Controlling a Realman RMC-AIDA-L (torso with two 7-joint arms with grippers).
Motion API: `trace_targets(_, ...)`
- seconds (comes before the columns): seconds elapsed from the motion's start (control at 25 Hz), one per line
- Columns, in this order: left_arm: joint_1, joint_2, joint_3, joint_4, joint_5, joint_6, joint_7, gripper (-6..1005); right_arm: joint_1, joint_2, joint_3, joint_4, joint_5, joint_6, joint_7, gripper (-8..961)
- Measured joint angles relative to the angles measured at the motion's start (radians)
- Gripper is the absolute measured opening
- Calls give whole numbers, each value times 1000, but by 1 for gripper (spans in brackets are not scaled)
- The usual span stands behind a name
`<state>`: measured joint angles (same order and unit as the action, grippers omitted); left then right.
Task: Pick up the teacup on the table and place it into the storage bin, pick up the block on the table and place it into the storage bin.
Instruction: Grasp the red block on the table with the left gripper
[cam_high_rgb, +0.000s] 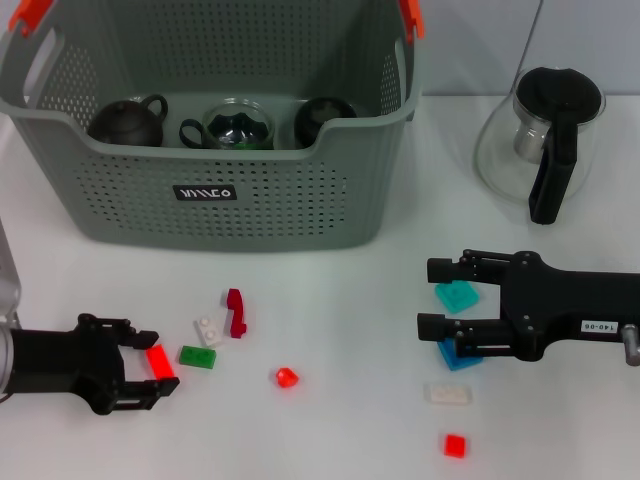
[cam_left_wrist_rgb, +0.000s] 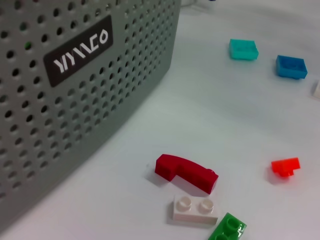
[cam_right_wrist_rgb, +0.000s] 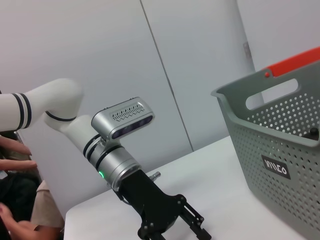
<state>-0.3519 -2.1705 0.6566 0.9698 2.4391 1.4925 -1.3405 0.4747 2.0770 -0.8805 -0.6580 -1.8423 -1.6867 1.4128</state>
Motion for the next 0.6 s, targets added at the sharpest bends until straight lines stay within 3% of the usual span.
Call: trace_targets(0.6, 1, 0, 0, -22, 0, -50, 9, 626, 1, 0, 0, 0, 0, -4, 0, 835)
